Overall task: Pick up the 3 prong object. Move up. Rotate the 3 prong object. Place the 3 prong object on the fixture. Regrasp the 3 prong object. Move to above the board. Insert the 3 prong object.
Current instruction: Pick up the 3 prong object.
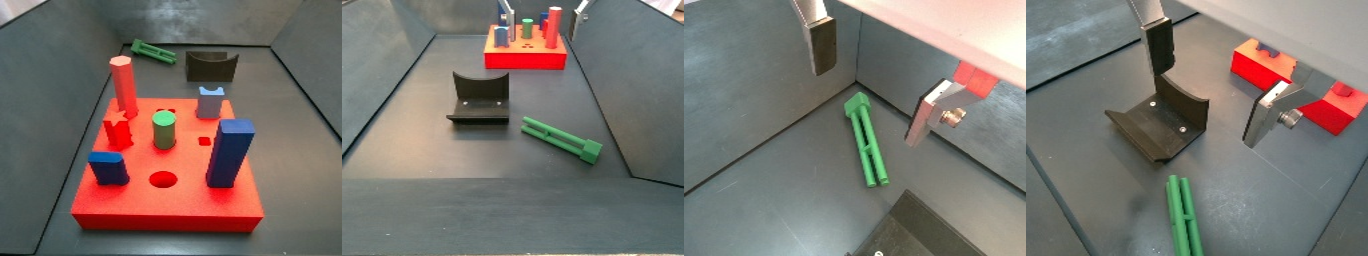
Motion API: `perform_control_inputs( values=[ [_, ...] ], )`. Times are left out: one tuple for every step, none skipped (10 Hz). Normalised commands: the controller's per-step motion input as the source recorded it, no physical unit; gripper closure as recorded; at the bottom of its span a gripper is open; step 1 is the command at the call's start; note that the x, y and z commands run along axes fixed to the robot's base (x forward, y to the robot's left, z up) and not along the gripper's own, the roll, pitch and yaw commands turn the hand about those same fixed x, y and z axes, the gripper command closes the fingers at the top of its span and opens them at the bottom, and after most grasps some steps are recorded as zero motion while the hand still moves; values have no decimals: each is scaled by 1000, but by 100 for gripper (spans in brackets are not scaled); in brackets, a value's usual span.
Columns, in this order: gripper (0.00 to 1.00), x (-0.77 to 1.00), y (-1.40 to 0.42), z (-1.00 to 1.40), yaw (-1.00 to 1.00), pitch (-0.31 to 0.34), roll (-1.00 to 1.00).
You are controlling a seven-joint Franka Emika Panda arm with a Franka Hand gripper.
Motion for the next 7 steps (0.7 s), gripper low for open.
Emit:
perform_control_inputs(
  values=[
    [0,-126,289,-394,646,-227,7],
    [0,-9,157,-554,937,-166,23],
    [0,-29,143,-606,960,-154,19],
    [0,-40,200,-683,891,-217,0],
    [0,-46,200,-689,897,-216,0],
    [0,-43,200,-709,917,-204,0],
    [0,-31,214,-746,934,-186,0]
  ],
)
